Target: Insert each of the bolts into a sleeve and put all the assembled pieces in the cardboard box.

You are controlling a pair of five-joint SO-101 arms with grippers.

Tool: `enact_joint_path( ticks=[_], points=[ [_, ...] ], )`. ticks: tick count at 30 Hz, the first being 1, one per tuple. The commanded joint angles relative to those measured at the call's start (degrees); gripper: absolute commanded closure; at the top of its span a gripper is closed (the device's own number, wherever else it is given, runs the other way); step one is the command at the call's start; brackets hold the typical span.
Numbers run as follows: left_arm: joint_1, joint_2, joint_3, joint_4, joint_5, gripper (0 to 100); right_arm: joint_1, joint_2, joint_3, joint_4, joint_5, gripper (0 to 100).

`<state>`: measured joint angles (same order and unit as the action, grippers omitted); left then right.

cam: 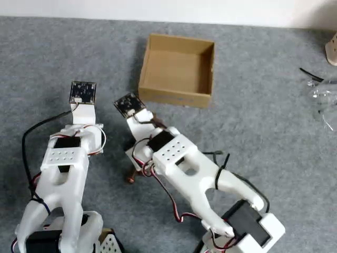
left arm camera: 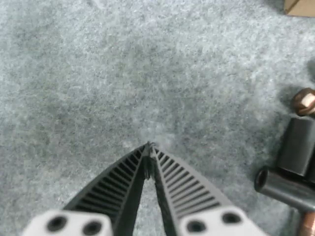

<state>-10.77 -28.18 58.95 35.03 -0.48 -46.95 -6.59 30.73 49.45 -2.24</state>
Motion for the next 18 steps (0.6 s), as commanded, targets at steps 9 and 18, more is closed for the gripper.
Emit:
enact_joint_path(
  ticks=[9, 18],
  points=[
    [-0.84, -2.24, -0.22, -1.14, 0.53, 99, -0.22, 6.81, 0.66, -1.45, -0.53, 77.1],
    [-0.84, -2.24, -0.22, -1.14, 0.53, 99, 5.49, 9.01, -0.57, -1.36, -0.62, 78.1]
  ],
)
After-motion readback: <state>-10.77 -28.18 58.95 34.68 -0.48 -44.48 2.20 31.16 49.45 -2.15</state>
